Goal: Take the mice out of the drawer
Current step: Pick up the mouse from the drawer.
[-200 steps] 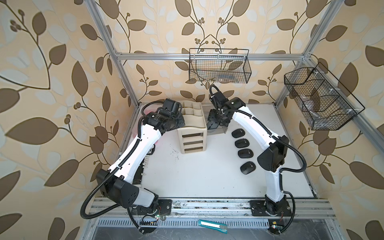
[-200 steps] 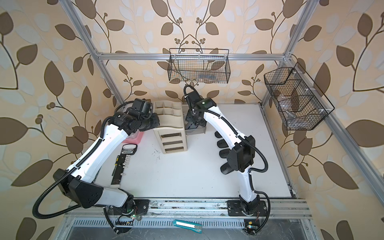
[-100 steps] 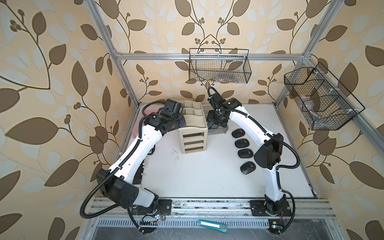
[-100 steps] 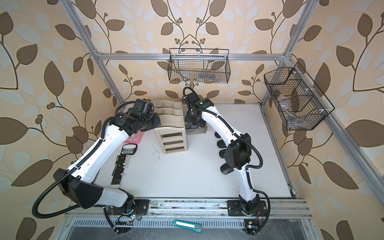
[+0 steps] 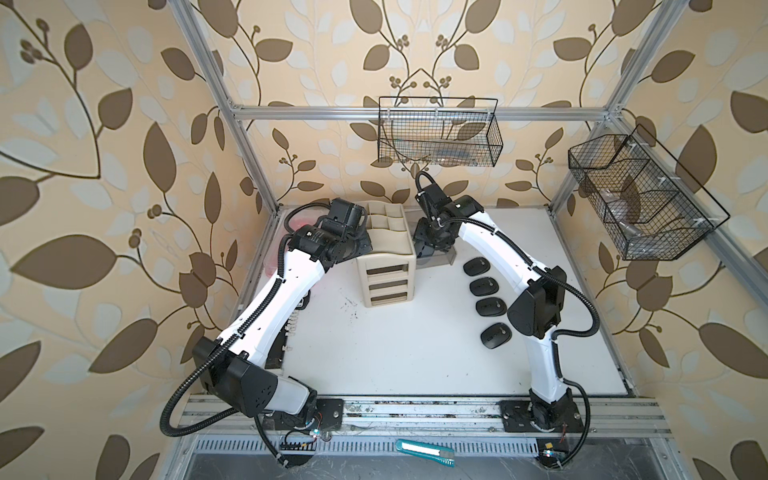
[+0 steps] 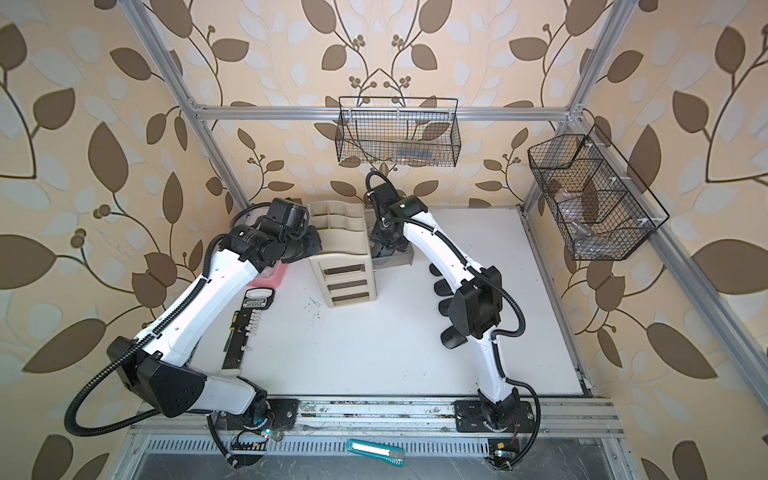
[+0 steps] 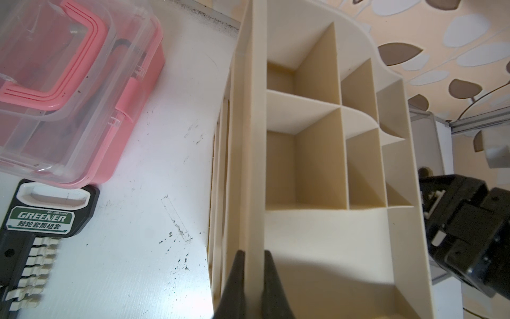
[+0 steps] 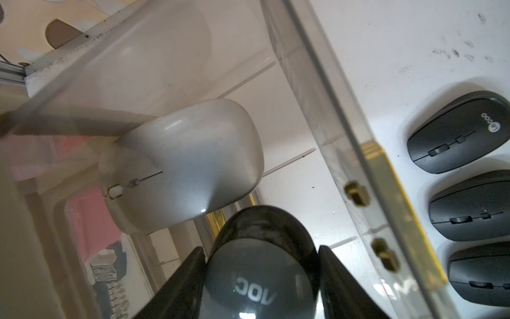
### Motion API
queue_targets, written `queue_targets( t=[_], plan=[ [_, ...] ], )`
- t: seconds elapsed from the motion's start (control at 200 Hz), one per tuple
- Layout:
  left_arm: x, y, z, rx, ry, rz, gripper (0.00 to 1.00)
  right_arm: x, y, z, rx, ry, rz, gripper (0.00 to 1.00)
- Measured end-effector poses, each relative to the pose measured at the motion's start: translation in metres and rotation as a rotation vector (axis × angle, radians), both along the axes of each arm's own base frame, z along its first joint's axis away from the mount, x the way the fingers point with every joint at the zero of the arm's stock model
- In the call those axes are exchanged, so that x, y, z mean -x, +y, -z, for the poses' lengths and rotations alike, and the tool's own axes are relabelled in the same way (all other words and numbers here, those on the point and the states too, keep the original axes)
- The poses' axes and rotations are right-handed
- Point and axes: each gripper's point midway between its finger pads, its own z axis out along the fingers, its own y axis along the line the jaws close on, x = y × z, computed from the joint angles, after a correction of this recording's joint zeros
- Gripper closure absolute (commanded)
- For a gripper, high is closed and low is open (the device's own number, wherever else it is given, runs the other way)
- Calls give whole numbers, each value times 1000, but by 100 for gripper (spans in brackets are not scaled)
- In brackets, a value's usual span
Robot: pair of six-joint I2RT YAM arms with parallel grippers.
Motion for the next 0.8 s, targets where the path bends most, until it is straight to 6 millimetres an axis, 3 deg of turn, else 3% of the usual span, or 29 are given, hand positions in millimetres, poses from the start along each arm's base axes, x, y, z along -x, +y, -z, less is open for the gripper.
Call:
queue_targets(
  t=[0.12,0.355,0.8],
  plan=[
    [0,0,0,0,-1,0,100,-2,-4,-2,13,-7,-15,36],
    [-1,-3,0,3,-8,4,100,0,-5,-1,29,-1,-41,24],
    [-1,-3,0,4,-8,6,100,10,-3,1,1,40,-29,31]
  ],
)
